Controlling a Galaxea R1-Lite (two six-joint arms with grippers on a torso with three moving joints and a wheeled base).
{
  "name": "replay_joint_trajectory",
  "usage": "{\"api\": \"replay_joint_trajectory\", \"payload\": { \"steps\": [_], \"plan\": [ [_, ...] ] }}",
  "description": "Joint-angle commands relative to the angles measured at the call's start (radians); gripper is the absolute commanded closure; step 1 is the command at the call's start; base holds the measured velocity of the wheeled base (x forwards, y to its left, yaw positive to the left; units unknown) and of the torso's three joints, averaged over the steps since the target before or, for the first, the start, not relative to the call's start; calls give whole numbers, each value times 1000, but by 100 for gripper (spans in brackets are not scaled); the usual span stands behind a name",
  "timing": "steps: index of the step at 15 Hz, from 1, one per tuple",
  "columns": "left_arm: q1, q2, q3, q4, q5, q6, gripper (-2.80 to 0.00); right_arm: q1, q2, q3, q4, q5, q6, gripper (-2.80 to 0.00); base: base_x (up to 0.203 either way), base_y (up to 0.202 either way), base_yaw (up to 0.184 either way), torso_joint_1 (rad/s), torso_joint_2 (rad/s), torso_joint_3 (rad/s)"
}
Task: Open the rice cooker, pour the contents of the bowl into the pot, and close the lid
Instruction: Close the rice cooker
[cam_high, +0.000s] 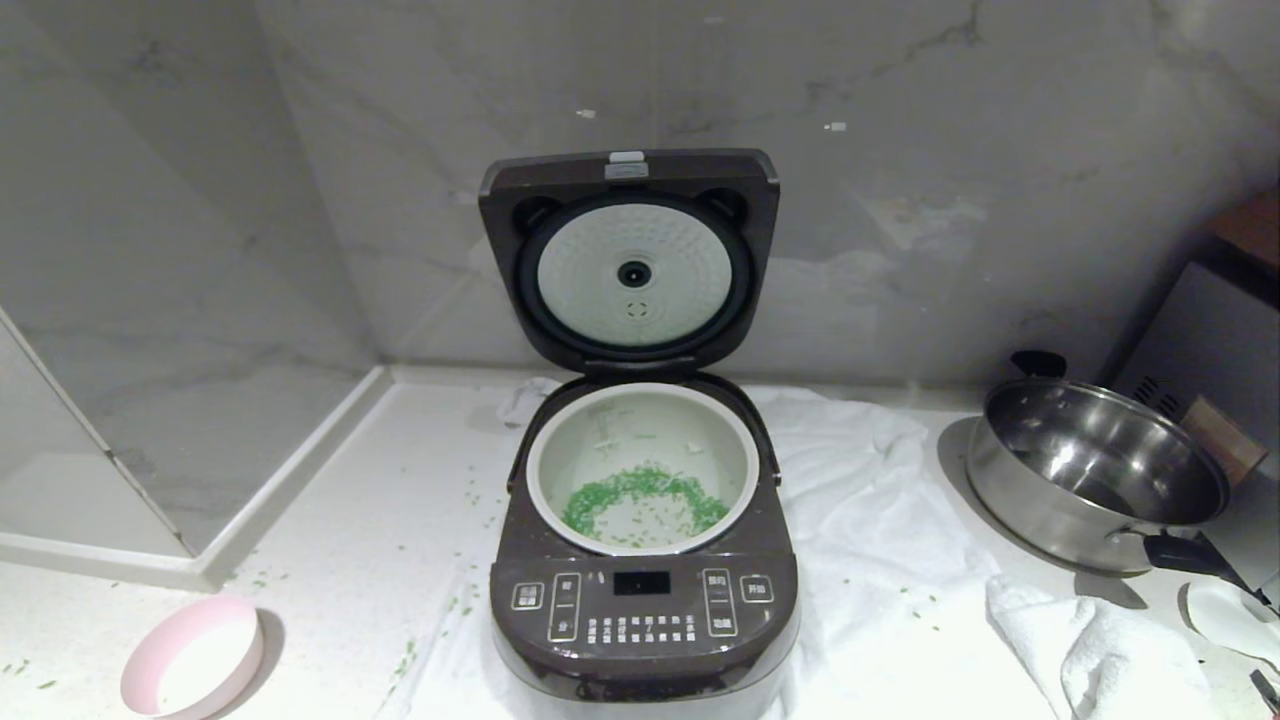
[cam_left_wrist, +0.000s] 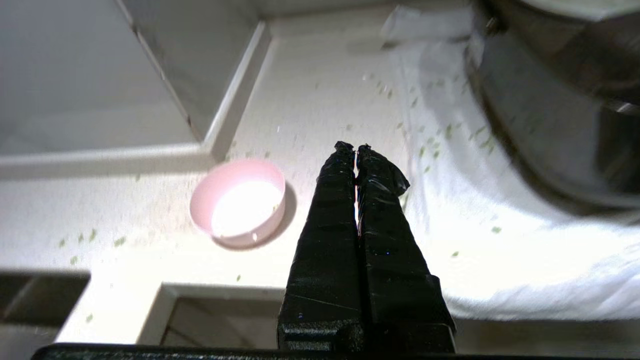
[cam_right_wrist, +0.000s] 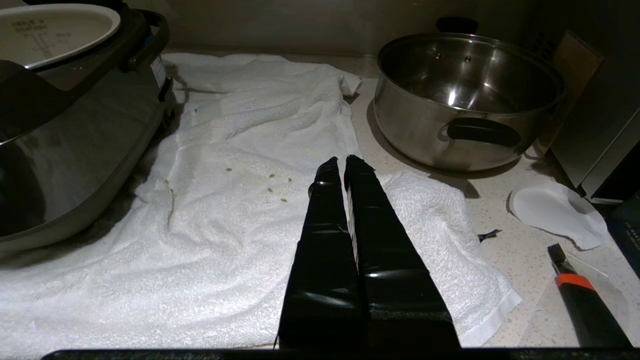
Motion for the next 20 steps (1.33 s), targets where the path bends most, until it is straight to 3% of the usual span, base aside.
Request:
{"api": "replay_joint_trajectory", "payload": {
  "steps": [1,7,20],
  "plan": [
    [-1,-45,89,-7,10,0,0,0,1,0,0,1,0,0,0,0,0,0,0,0],
    [-3,-45,111,-37,8,-59,0,0,1,0,1,1,0,0,0,0,0,0,0,0],
    [-2,-45,109,-35,14,-100,0,0,1,0,0,1,0,0,0,0,0,0,0,0]
  ]
}}
